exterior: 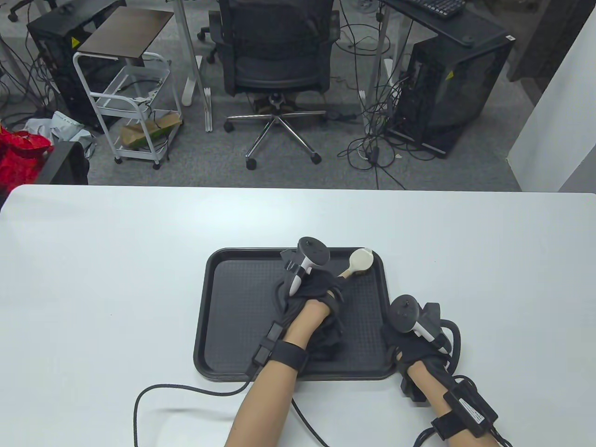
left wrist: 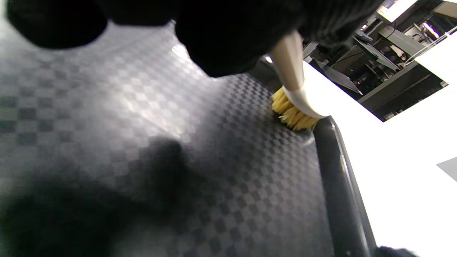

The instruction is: Scrub the tray with pot brush

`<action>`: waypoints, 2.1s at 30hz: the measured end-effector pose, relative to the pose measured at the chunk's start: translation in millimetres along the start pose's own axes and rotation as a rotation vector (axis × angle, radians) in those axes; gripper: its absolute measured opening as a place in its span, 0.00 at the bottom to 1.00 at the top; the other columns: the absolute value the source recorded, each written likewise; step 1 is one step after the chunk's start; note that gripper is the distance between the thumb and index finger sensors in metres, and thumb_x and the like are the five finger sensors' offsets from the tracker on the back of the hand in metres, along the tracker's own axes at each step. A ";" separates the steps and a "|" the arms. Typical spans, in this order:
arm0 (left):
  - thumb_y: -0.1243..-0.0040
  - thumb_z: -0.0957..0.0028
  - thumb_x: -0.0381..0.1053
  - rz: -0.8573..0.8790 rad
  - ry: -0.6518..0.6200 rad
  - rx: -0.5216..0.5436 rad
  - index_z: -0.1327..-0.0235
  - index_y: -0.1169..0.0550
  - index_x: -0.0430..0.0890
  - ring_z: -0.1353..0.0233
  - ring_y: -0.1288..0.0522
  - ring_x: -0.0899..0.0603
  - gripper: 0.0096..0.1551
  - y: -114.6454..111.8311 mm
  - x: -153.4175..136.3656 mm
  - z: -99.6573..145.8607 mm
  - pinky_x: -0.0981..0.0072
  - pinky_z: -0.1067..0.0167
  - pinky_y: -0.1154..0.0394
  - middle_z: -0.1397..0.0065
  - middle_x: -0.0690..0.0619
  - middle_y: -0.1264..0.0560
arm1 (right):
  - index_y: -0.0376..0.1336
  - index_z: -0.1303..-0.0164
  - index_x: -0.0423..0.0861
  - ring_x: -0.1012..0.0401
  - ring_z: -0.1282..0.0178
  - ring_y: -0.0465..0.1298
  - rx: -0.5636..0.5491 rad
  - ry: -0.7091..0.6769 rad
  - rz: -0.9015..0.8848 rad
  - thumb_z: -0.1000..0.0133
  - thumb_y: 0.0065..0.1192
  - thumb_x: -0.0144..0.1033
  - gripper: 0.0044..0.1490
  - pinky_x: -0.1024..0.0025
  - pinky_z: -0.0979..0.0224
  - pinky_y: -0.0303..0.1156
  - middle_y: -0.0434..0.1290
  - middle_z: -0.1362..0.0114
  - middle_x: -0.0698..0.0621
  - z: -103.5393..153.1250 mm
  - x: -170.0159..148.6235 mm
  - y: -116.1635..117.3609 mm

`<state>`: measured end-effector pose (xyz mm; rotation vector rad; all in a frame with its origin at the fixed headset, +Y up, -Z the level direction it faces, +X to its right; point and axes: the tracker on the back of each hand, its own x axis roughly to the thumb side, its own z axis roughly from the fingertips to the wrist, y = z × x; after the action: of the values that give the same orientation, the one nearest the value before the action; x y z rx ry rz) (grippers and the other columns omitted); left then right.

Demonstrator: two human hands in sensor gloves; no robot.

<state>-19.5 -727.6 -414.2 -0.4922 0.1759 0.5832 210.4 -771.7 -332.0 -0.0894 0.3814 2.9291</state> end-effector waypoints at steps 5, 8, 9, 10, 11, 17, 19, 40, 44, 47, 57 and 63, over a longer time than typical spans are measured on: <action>0.40 0.56 0.65 0.021 0.019 0.003 0.45 0.22 0.39 0.78 0.20 0.50 0.37 5.1 -12.7 0.4 0.48 0.57 0.20 0.66 0.55 0.14 | 0.54 0.30 0.37 0.55 0.80 0.80 -0.002 0.002 0.006 0.46 0.59 0.43 0.39 0.54 0.62 0.78 0.82 0.66 0.50 0.1 0.5 -0.1; 0.39 0.56 0.65 0.034 0.030 0.003 0.45 0.22 0.39 0.78 0.20 0.50 0.37 8.7 -20.2 1.0 0.47 0.56 0.20 0.66 0.55 0.14 | 0.54 0.30 0.37 0.55 0.80 0.80 -0.004 0.003 0.010 0.46 0.59 0.43 0.39 0.54 0.62 0.78 0.82 0.66 0.50 0.3 0.9 -0.1; 0.40 0.56 0.65 0.040 0.034 0.004 0.45 0.22 0.39 0.78 0.20 0.50 0.37 10.8 -23.5 1.4 0.48 0.57 0.20 0.66 0.55 0.14 | 0.54 0.30 0.37 0.55 0.80 0.80 -0.004 0.004 0.011 0.46 0.59 0.43 0.39 0.54 0.62 0.78 0.82 0.66 0.50 0.3 1.0 0.0; 0.39 0.56 0.65 0.045 0.038 0.005 0.45 0.22 0.39 0.78 0.20 0.50 0.37 12.5 -26.1 1.8 0.47 0.57 0.20 0.66 0.55 0.14 | 0.54 0.30 0.37 0.55 0.80 0.80 -0.004 0.004 0.011 0.46 0.59 0.43 0.39 0.54 0.62 0.78 0.82 0.66 0.50 0.3 0.9 0.0; 0.39 0.56 0.65 0.043 0.041 0.009 0.45 0.21 0.39 0.78 0.20 0.50 0.37 14.2 -28.1 2.2 0.47 0.57 0.20 0.66 0.55 0.14 | 0.54 0.30 0.37 0.55 0.80 0.80 -0.005 0.005 0.013 0.46 0.59 0.43 0.39 0.54 0.62 0.78 0.82 0.66 0.50 0.4 1.1 0.0; 0.39 0.56 0.65 0.058 0.065 0.018 0.46 0.21 0.39 0.79 0.20 0.50 0.37 28.2 -48.3 4.9 0.47 0.57 0.20 0.66 0.55 0.14 | 0.54 0.30 0.37 0.55 0.80 0.80 -0.004 0.005 0.013 0.46 0.59 0.43 0.38 0.54 0.62 0.78 0.82 0.66 0.50 0.6 1.3 0.0; 0.39 0.56 0.65 0.064 0.073 0.017 0.45 0.21 0.39 0.78 0.20 0.50 0.37 32.8 -56.4 5.4 0.47 0.57 0.20 0.66 0.55 0.14 | 0.54 0.30 0.37 0.55 0.80 0.80 -0.003 0.004 0.012 0.46 0.59 0.43 0.39 0.54 0.62 0.78 0.82 0.66 0.50 0.6 1.3 0.0; 0.40 0.55 0.64 0.019 0.190 0.043 0.45 0.22 0.38 0.78 0.19 0.49 0.37 94.0 -124.1 20.7 0.47 0.56 0.20 0.66 0.53 0.14 | 0.54 0.30 0.37 0.55 0.80 0.80 -0.003 0.005 0.012 0.46 0.59 0.43 0.39 0.54 0.62 0.78 0.82 0.66 0.50 0.7 1.7 0.2; 0.40 0.54 0.64 0.010 0.225 0.048 0.44 0.22 0.38 0.78 0.19 0.49 0.37 102.7 -133.5 22.8 0.46 0.55 0.20 0.65 0.53 0.14 | 0.54 0.30 0.37 0.55 0.80 0.80 -0.003 0.005 0.010 0.46 0.59 0.43 0.39 0.54 0.62 0.78 0.82 0.66 0.50 0.7 1.6 0.2; 0.40 0.54 0.64 0.004 0.250 0.049 0.44 0.22 0.38 0.77 0.18 0.48 0.37 109.0 -141.9 23.6 0.46 0.55 0.20 0.65 0.52 0.14 | 0.54 0.30 0.37 0.55 0.80 0.80 -0.003 0.005 0.012 0.46 0.59 0.43 0.39 0.54 0.62 0.78 0.82 0.66 0.50 0.7 1.7 0.2; 0.40 0.54 0.64 0.060 0.302 0.012 0.43 0.23 0.38 0.76 0.18 0.48 0.37 128.5 -172.5 27.8 0.46 0.54 0.20 0.64 0.52 0.14 | 0.54 0.30 0.37 0.55 0.80 0.80 -0.002 0.005 0.011 0.46 0.59 0.43 0.39 0.54 0.62 0.78 0.82 0.66 0.50 0.7 1.6 0.2; 0.40 0.54 0.64 0.101 0.332 0.034 0.43 0.23 0.38 0.75 0.18 0.48 0.37 138.3 -194.2 29.4 0.46 0.53 0.20 0.63 0.52 0.14 | 0.54 0.30 0.37 0.55 0.80 0.80 -0.002 0.005 0.010 0.46 0.59 0.43 0.39 0.54 0.62 0.78 0.82 0.66 0.50 0.6 1.5 0.2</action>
<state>-257.2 -707.1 -386.0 -0.5478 0.5284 0.5933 208.9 -771.5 -331.4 -0.0951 0.3809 2.9397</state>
